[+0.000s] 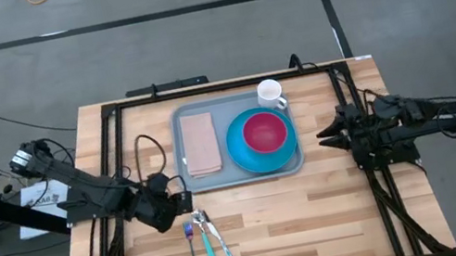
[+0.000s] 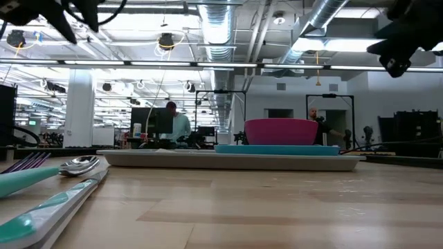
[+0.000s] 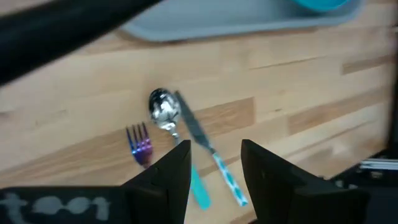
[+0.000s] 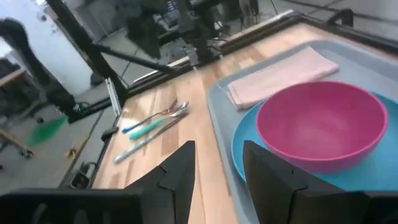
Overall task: Set up tray
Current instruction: Put the blue fork on the gray napkin on the blue tray
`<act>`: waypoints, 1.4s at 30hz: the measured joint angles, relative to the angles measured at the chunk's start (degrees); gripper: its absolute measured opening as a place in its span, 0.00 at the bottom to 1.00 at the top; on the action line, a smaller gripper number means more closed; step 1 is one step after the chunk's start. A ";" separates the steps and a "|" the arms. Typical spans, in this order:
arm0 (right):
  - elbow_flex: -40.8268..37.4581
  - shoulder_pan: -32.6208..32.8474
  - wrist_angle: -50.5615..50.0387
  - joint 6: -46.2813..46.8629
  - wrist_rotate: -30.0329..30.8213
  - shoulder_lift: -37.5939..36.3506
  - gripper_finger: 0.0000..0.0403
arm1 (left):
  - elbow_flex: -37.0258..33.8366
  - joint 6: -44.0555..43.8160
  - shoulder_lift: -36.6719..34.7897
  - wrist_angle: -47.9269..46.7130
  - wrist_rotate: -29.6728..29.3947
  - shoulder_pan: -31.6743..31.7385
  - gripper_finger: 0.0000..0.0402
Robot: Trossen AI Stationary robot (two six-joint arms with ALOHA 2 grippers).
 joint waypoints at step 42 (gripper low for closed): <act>0.08 7.81 -1.14 9.24 10.99 11.01 0.31 | 0.00 -13.36 27.64 14.15 17.59 -7.61 0.32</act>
